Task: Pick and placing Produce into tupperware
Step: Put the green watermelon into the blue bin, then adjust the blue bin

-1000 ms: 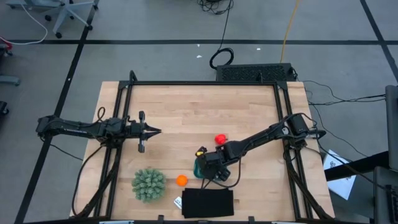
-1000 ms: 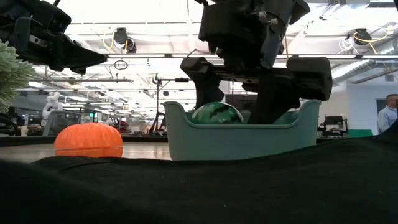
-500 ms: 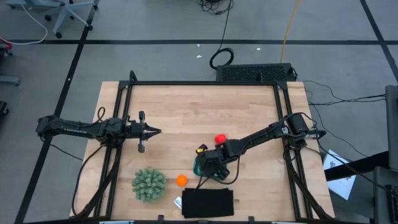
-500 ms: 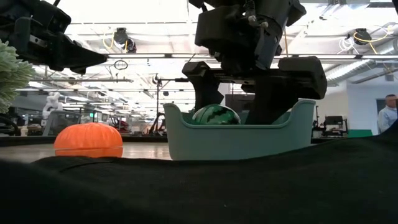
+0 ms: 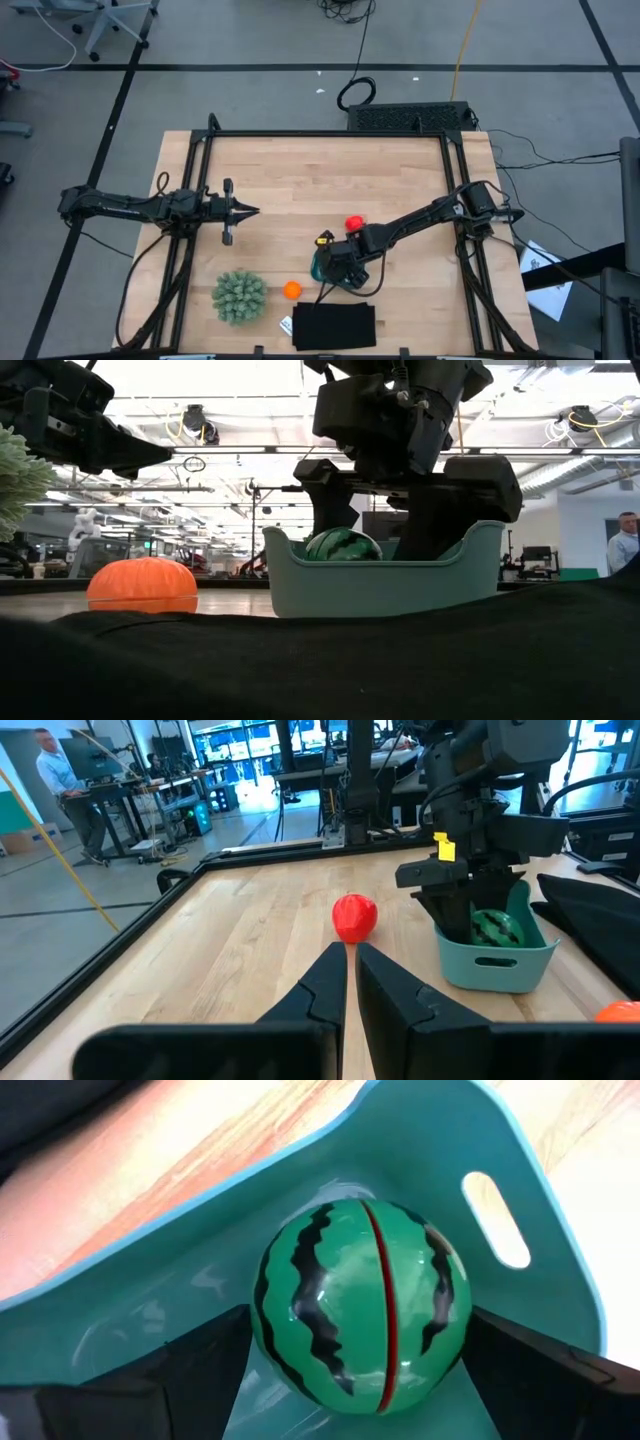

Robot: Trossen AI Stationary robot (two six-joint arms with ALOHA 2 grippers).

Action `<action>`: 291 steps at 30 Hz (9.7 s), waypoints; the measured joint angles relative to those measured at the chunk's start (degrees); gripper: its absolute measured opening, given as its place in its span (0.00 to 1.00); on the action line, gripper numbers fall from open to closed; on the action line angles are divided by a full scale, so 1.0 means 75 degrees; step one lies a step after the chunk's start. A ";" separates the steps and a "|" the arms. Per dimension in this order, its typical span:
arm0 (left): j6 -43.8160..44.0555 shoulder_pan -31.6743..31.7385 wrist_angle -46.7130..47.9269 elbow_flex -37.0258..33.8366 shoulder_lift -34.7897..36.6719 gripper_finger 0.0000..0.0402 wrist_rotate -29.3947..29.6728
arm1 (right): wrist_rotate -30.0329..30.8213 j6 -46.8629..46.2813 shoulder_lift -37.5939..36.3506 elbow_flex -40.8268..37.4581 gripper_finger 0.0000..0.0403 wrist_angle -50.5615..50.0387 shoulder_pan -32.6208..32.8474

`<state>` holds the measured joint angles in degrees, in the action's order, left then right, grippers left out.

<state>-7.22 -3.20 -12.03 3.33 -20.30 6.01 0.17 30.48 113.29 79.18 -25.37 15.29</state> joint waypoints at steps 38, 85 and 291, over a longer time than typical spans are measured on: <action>0.0000 0.0002 0.0006 0.0000 0.0000 0.08 -0.0004 | 0.0208 -0.0618 -0.1371 0.0006 0.67 0.0347 -0.0463; -0.0003 0.0001 0.0256 -0.0001 0.0001 0.08 0.0010 | -0.0461 -0.0796 -0.1211 -0.1180 0.00 0.1539 -0.1290; 0.0003 0.0001 0.0395 -0.0003 0.0000 0.08 0.0010 | -0.0200 -0.1836 -0.2456 -0.2089 0.00 0.0278 -0.0488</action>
<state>-7.20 -3.19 -9.07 3.31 -20.30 6.09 -1.33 16.71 94.87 63.51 -23.29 11.63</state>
